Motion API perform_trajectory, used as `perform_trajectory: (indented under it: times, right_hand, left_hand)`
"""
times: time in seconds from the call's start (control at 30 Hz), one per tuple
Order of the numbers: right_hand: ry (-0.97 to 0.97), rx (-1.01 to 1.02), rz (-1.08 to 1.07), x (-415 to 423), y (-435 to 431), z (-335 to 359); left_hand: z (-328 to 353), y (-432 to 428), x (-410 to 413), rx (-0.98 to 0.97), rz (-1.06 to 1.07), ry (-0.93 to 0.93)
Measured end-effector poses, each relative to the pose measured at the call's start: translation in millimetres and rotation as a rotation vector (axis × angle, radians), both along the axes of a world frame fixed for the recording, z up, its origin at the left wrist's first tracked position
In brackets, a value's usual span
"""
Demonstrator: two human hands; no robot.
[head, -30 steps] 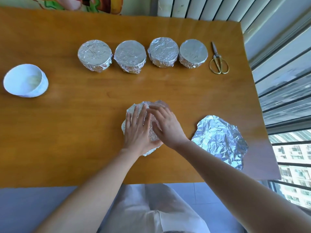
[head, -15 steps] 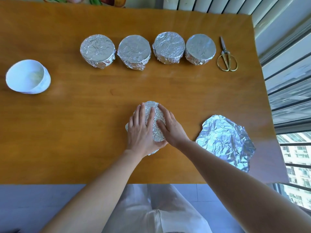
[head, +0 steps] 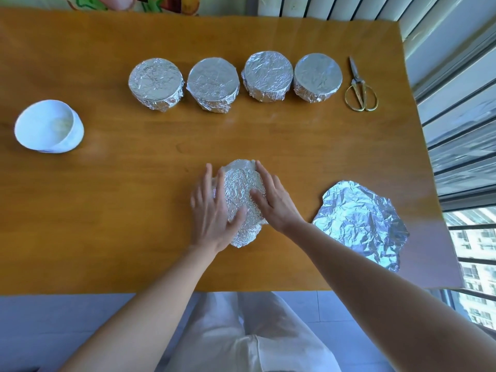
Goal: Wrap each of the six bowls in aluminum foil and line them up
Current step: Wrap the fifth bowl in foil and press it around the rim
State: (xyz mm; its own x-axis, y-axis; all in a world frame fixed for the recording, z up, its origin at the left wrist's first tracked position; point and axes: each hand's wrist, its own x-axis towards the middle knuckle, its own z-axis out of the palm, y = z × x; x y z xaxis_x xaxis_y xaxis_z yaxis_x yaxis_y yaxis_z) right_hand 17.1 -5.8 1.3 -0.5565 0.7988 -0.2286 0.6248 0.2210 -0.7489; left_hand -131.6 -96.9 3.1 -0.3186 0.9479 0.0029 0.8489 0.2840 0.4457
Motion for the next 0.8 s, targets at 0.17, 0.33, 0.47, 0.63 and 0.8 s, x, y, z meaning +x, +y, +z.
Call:
perform_trajectory:
  times: [0.17,0.33,0.47,0.63,0.8]
  right_hand:
    - [0.131,-0.327,-0.42,4.5,8.5,-1.0]
    - [0.164,-0.621,-0.475,11.6,14.7,2.7]
    - [0.259,-0.779,-0.647,12.5,18.1,-2.6]
    - [0.335,-0.897,-0.718,18.3,15.9,-9.0]
    - [0.383,-0.926,-0.714,24.0,11.8,-15.7]
  left_hand:
    - [4.9,4.9,-17.6,0.032,0.757,-0.618]
    - [8.1,-1.0,-26.6,-0.135,0.935,-1.065]
    - [11.4,1.3,-20.7,-0.157,0.978,-1.315]
    - [9.1,2.5,-17.7,-0.062,1.006,-1.324]
    - [7.4,-2.3,-14.1,0.029,0.96,-1.318]
